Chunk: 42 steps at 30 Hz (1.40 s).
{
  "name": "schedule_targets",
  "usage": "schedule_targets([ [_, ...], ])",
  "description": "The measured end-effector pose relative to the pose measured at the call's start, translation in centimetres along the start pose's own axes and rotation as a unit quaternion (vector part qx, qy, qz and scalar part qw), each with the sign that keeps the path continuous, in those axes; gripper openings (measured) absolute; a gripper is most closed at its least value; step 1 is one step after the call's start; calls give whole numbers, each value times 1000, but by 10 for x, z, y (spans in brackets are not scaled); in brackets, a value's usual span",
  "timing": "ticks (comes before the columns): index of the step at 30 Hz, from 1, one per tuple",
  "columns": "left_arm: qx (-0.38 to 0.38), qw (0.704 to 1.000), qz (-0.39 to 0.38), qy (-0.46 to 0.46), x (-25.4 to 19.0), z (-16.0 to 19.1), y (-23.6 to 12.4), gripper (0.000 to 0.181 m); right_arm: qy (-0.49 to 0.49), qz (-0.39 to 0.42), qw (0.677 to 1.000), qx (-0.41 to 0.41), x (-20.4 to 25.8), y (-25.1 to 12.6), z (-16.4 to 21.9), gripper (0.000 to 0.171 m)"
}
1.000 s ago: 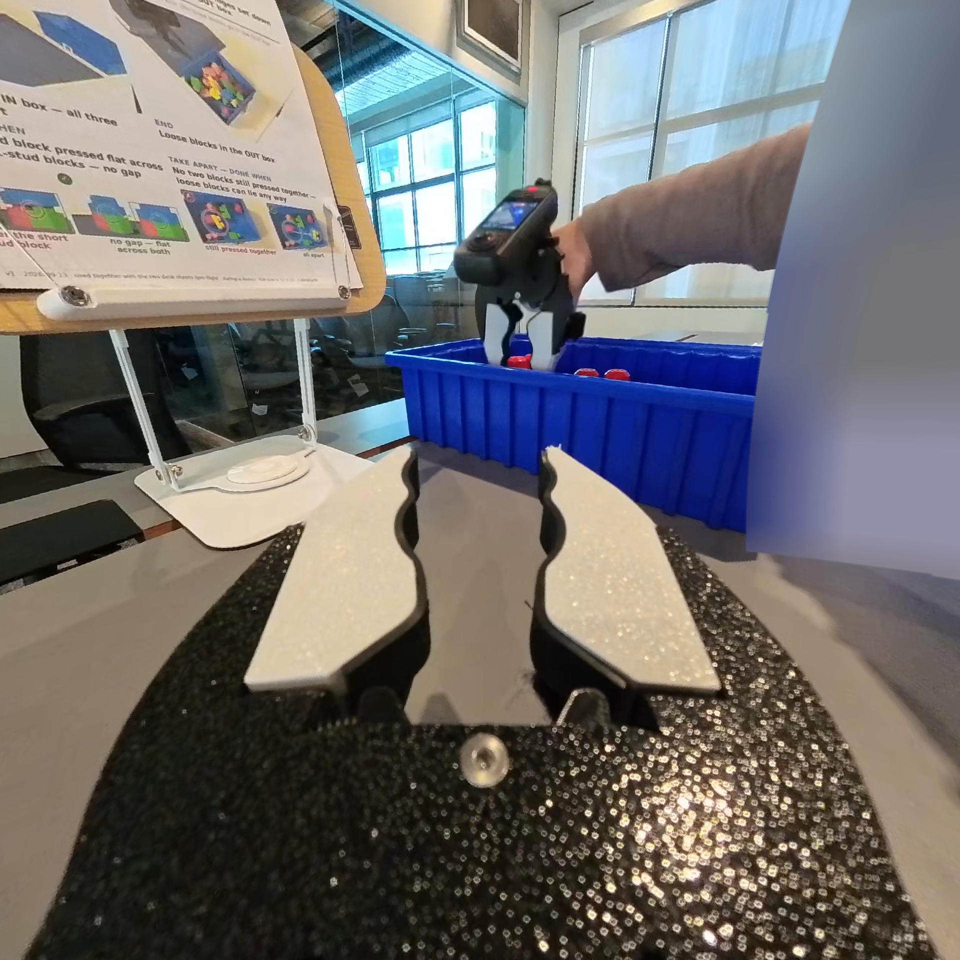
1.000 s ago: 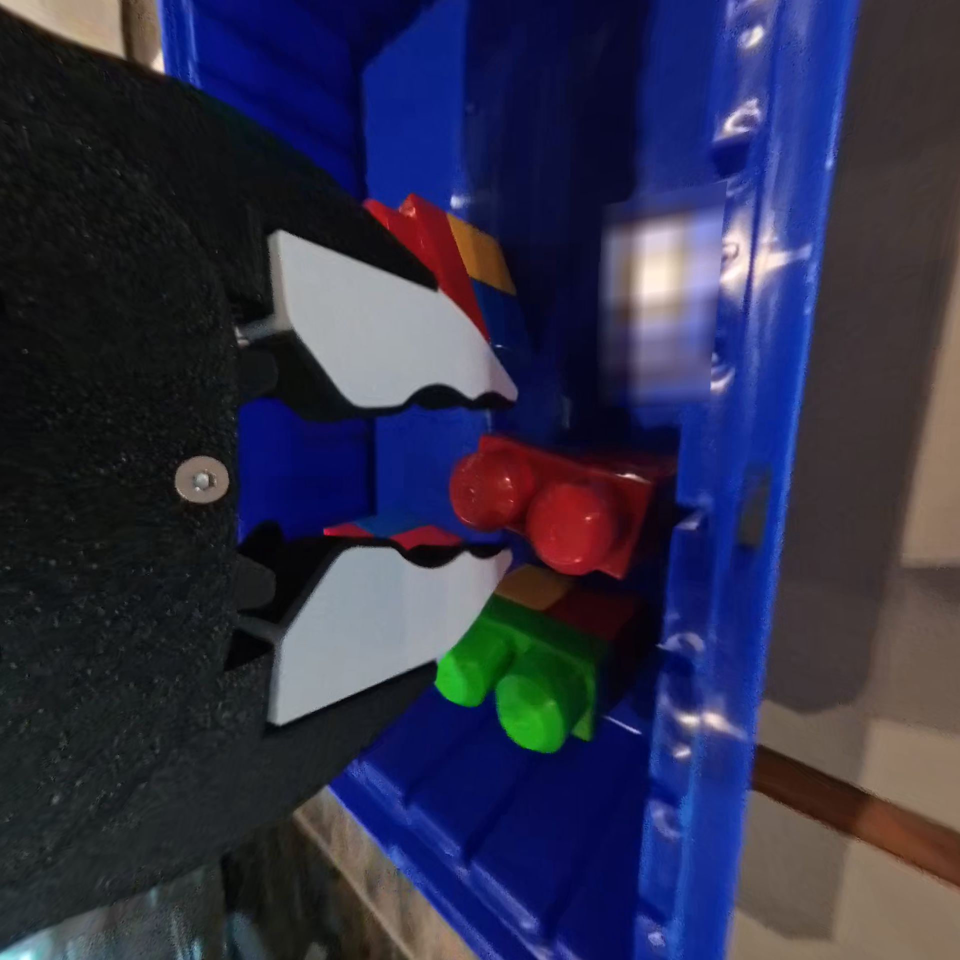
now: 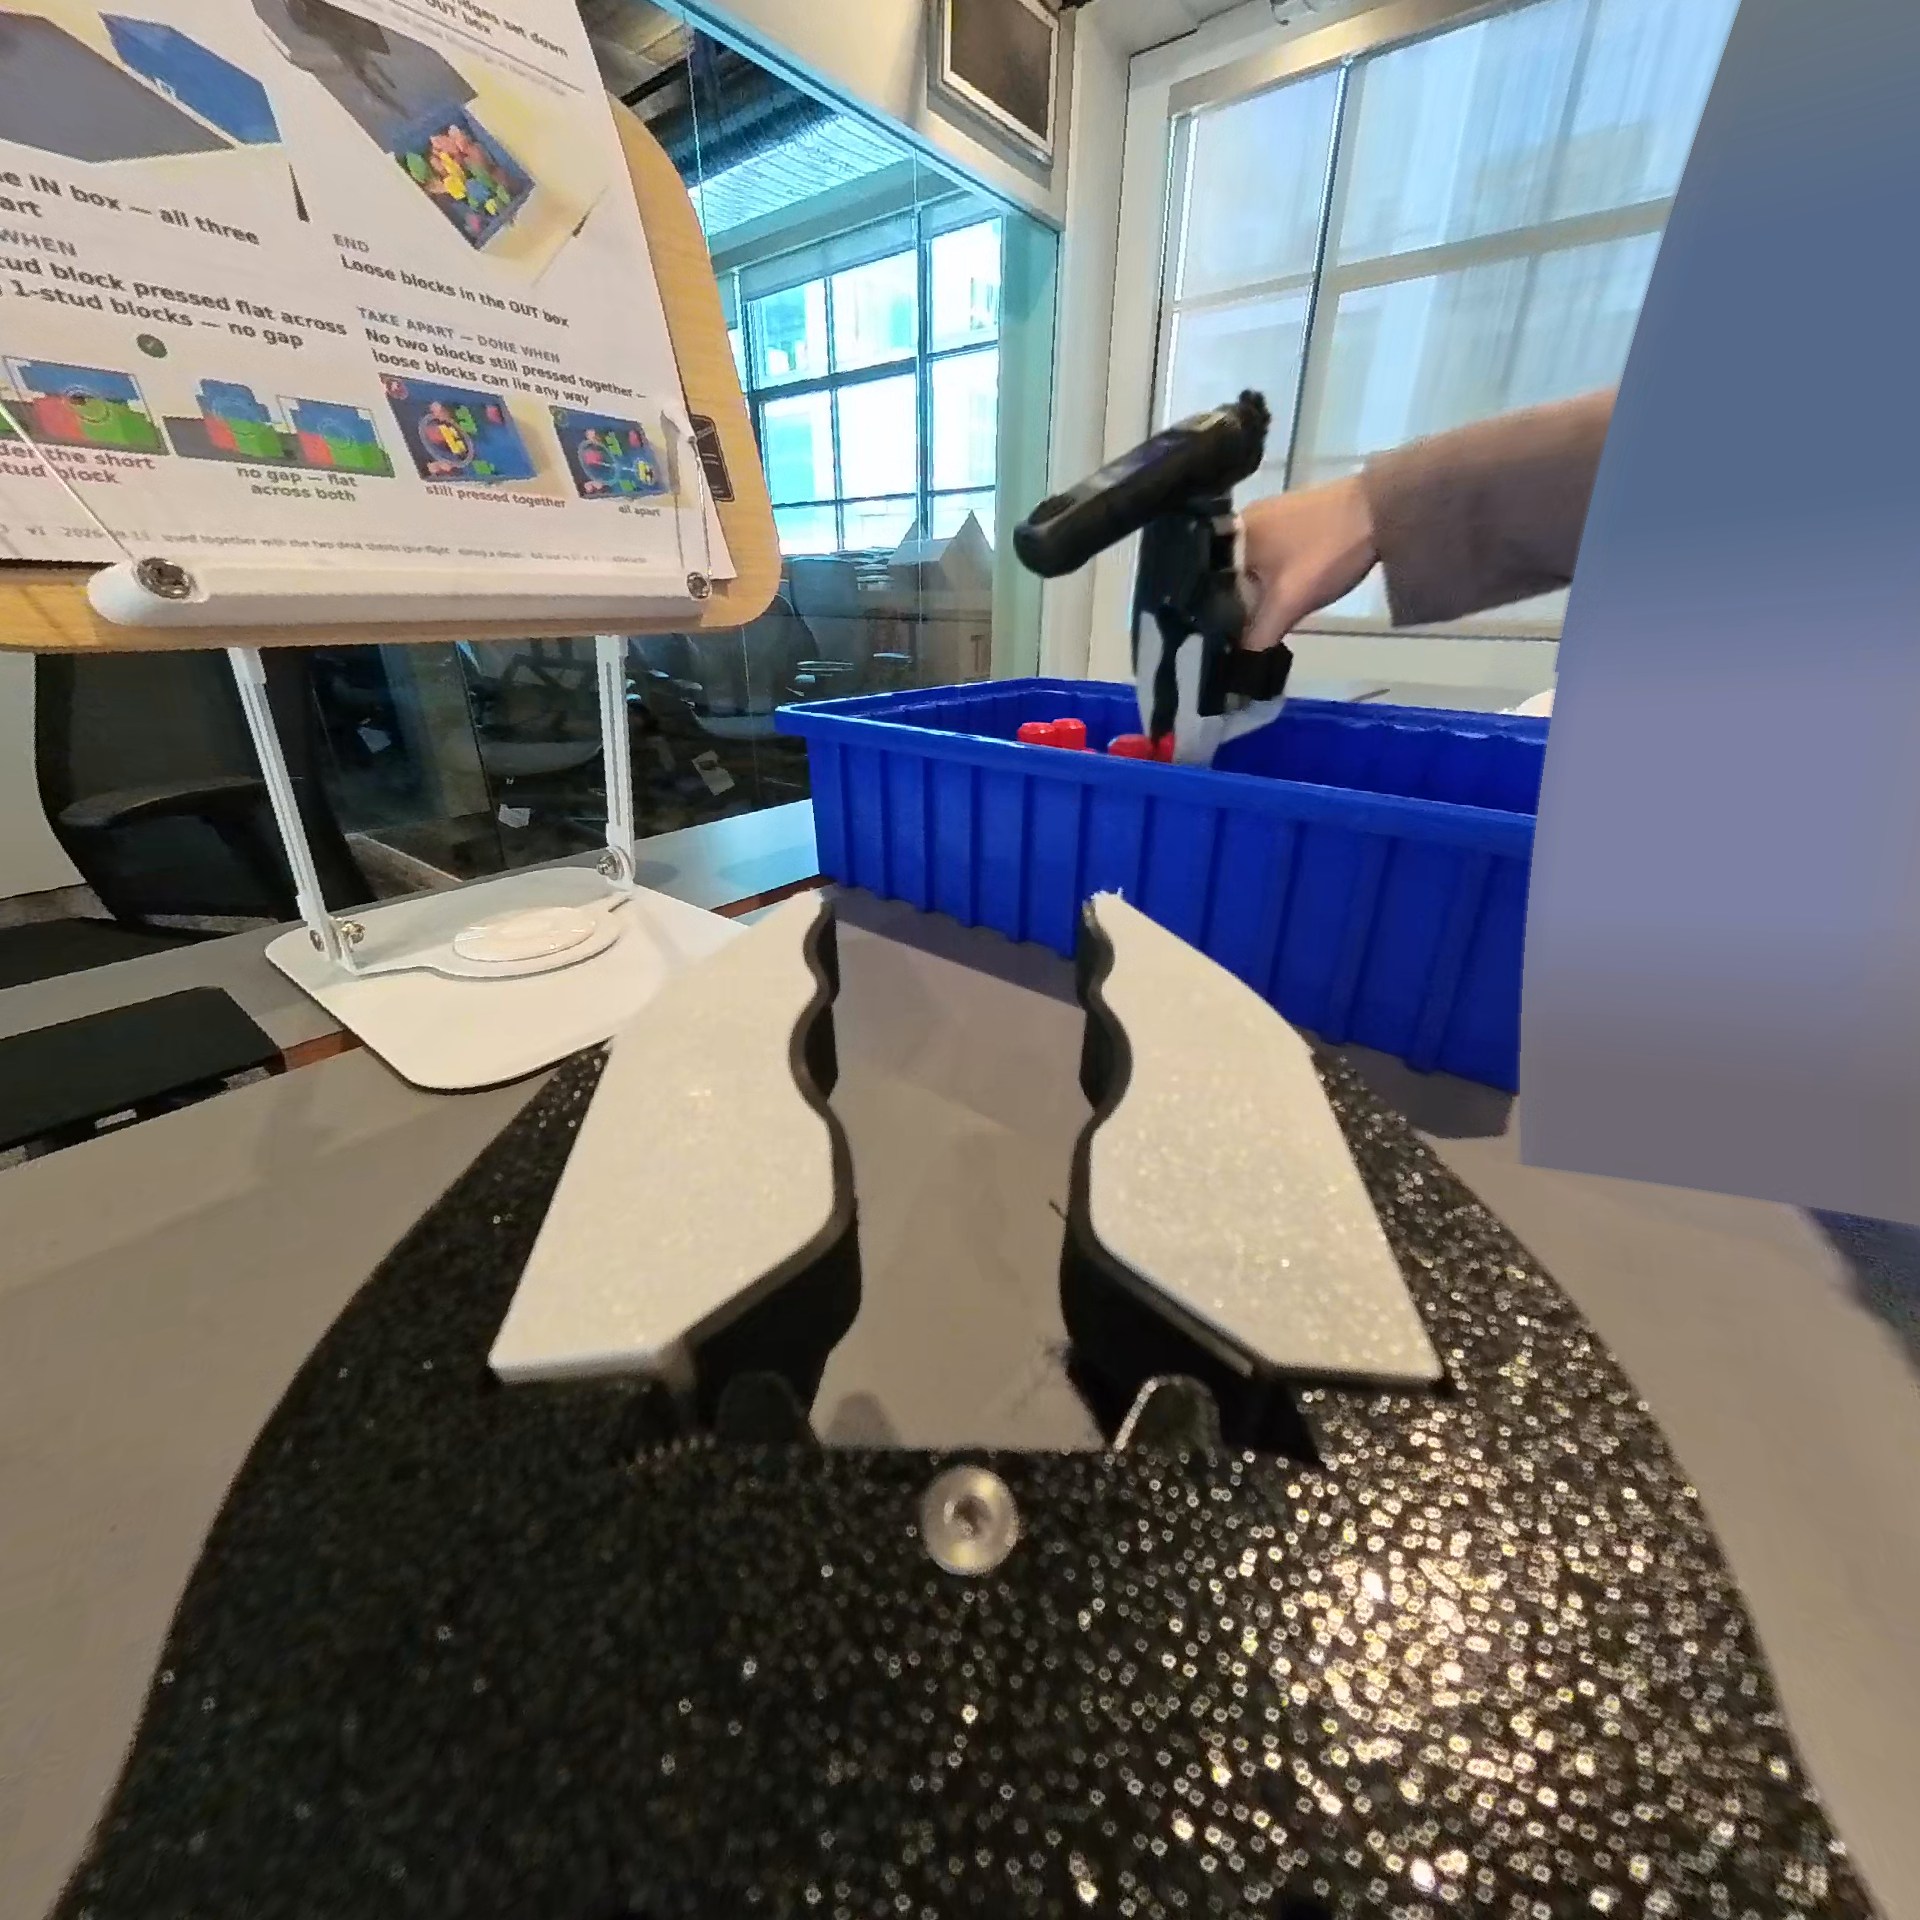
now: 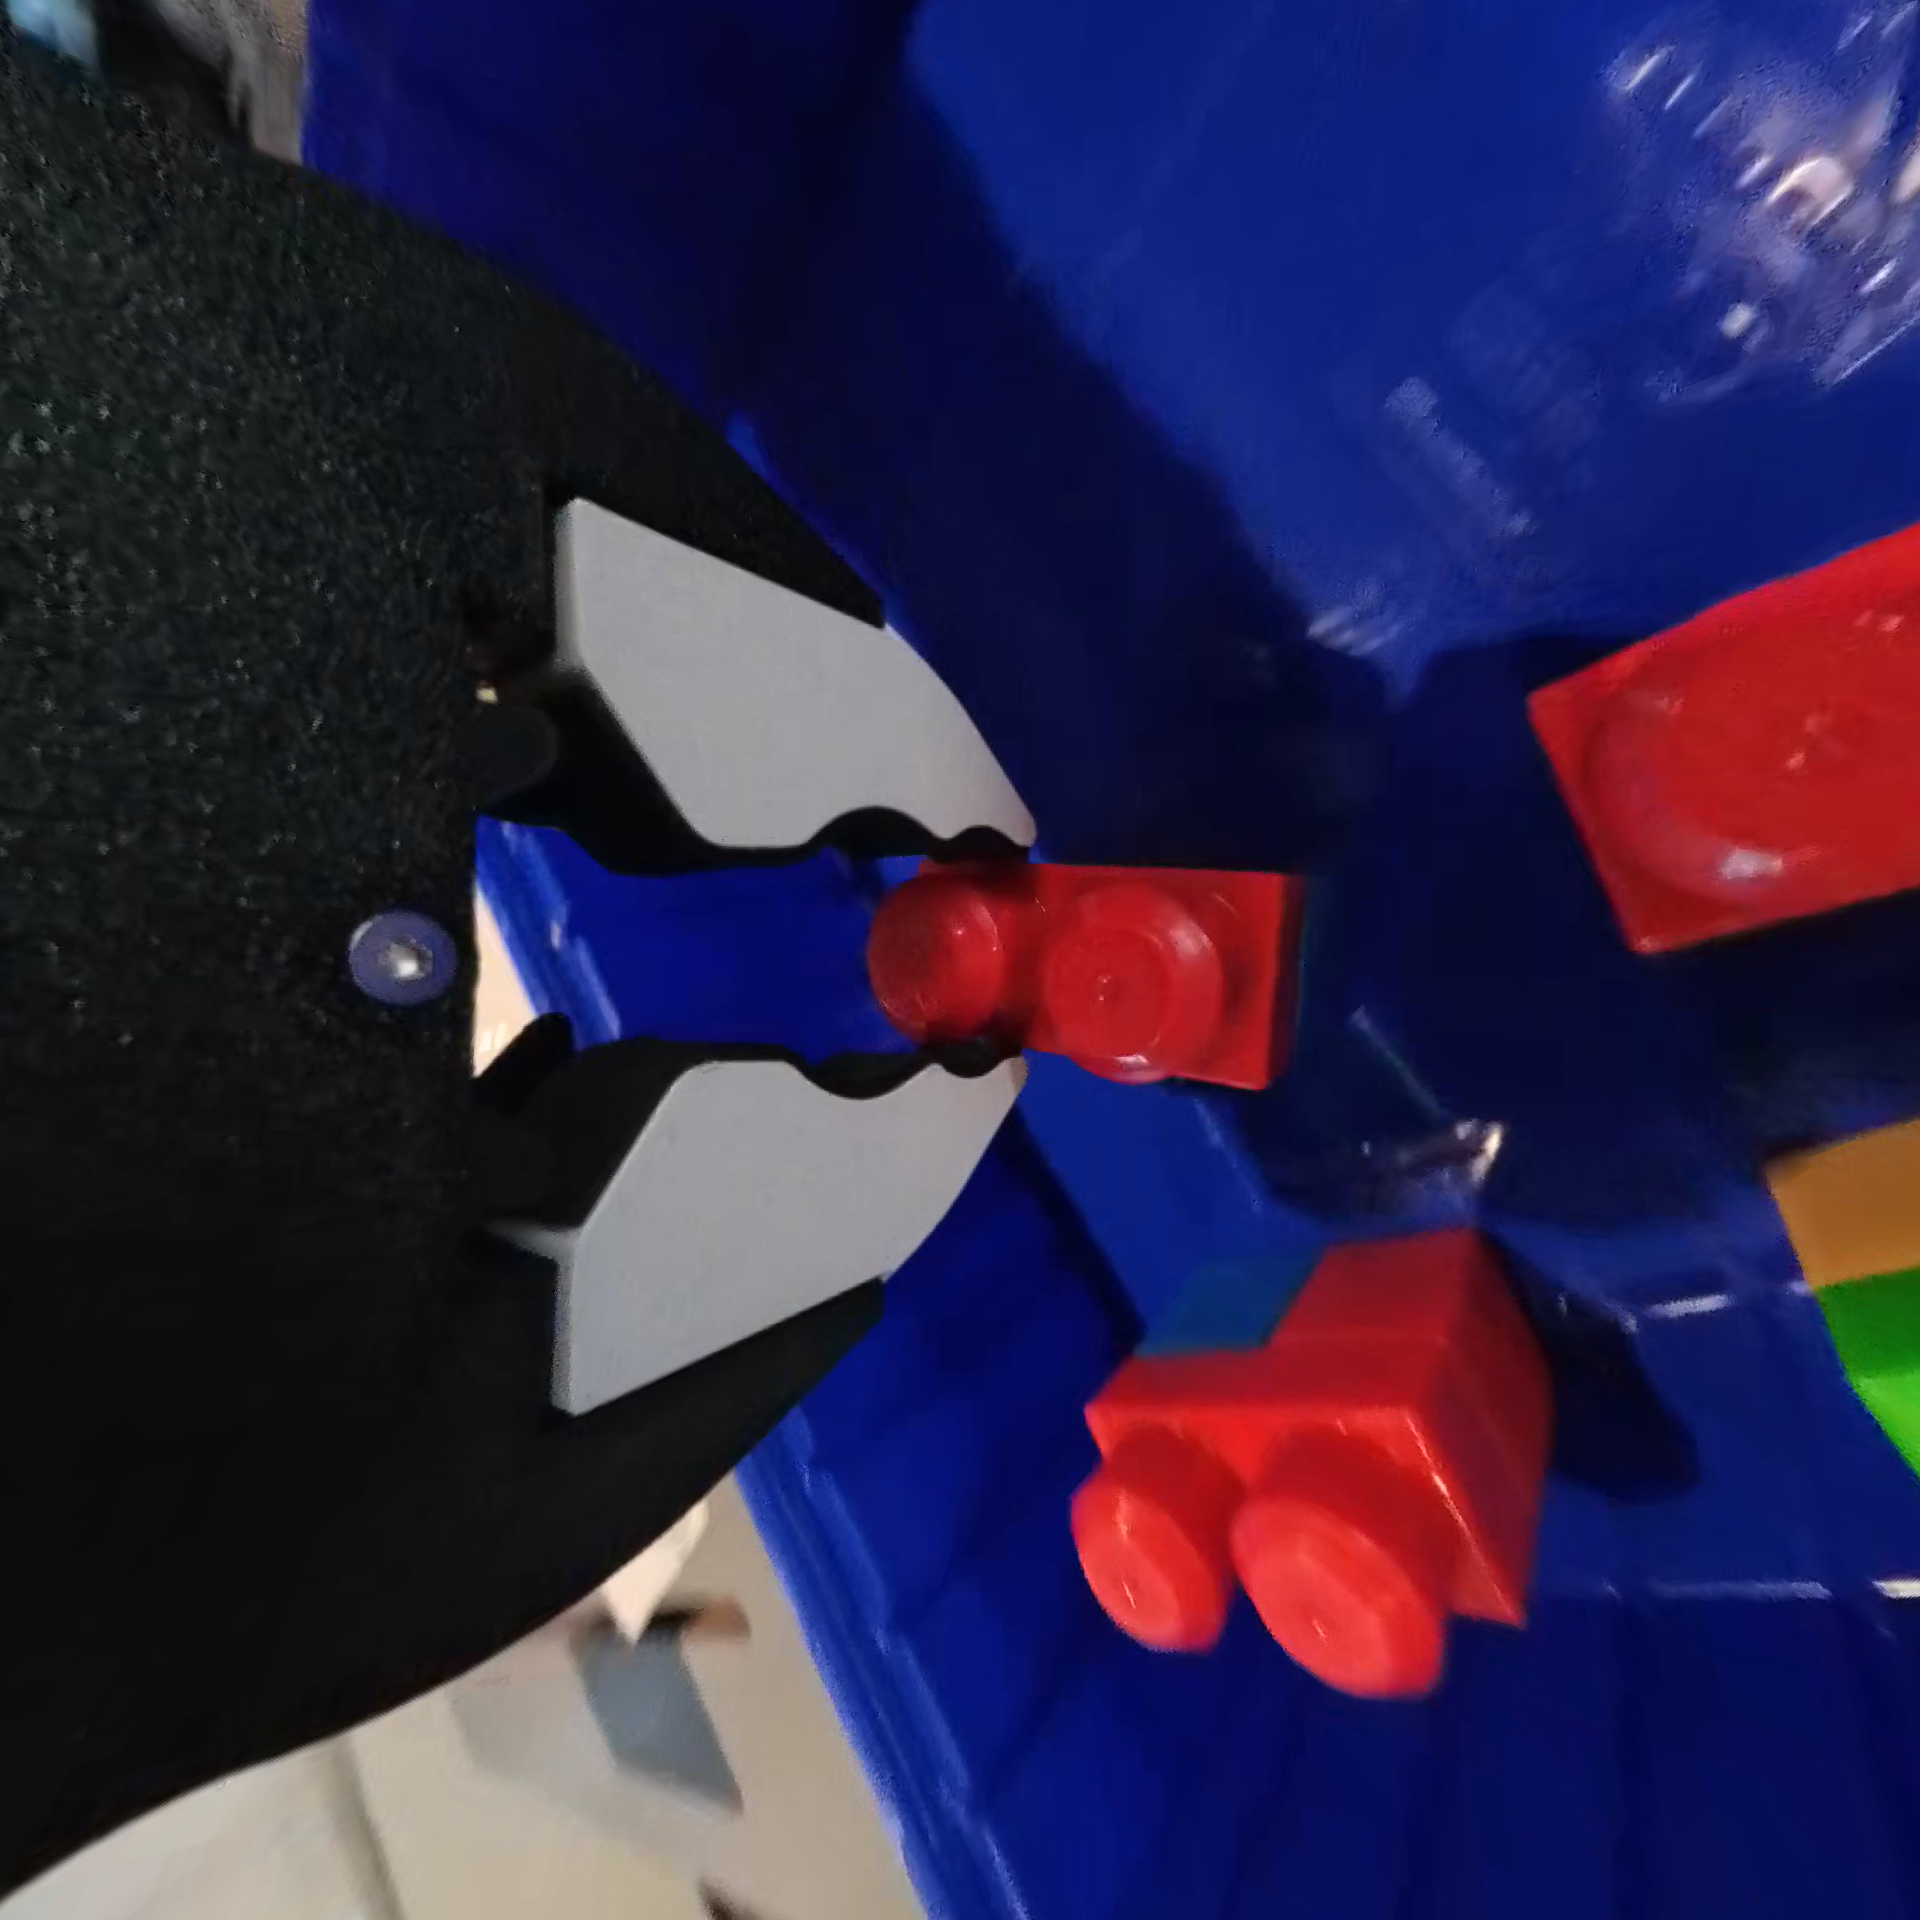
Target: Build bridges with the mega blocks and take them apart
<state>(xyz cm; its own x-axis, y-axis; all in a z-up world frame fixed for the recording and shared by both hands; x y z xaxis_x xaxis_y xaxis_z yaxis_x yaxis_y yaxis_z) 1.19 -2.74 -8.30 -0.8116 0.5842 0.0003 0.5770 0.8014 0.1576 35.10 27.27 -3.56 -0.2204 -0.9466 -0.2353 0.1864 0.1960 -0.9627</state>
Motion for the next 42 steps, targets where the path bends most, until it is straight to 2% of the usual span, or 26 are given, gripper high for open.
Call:
schedule_targets([
  [1,0,1000,0,0,0,0,0,44,-44,14,999,1,-6,1,-1,34],
  [3,0,1000,1,0,0,0,0,44,-135,46,990,-14,-15,3,-3,33],
  [6,1,1000,1,1,0,0,0,44,-230,29,972,-49,-22,4,-4,33],
  [9,2,1000,1,2,0,0,0,44,-242,-15,967,-75,-25,7,-4,33],
  [18,2,1000,2,2,0,0,0,44,-251,-18,966,-59,-28,12,3,33],
  [19,2,1000,2,3,0,0,0,44,-249,-16,966,-59,-28,12,3,34],
  [21,3,1000,2,2,0,0,0,44,-225,-17,972,-58,-30,11,3,54],
  [24,2,1000,2,1,1,0,0,44,-179,-32,980,-75,-32,2,7,67],
  [26,2,1000,2,-1,1,0,0,44,-141,-15,984,-105,-33,-9,12,70],
  [29,2,1000,2,-1,2,0,0,44,-60,10,977,-205,-24,-36,21,71],
  [32,1,1000,-2,-4,3,0,0,44,9,35,938,-346,7,-74,33,76],
  [36,-2,1000,-7,-12,5,0,0,44,122,89,835,-529,71,-127,54,75],
  [39,-3,1000,-14,-11,5,0,-1,44,197,100,780,-586,129,-151,58,68],
  [42,1,999,-36,4,5,-4,-3,44,236,67,741,-625,188,-156,39,67],
])
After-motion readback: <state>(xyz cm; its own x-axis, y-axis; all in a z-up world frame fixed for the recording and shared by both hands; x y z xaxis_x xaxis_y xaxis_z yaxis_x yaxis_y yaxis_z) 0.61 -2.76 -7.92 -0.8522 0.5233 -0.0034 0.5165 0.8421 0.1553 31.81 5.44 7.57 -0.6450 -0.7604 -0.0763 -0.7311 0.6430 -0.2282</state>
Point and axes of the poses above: each gripper's, where its closed fingertips meet, y out along the fingers, z out of its underside, x = y × z across the jaws, the point moved 9 cm from there along -y, back along the fingers, and after that the axes turned 3 degrees about z, right-handed, at the moved point
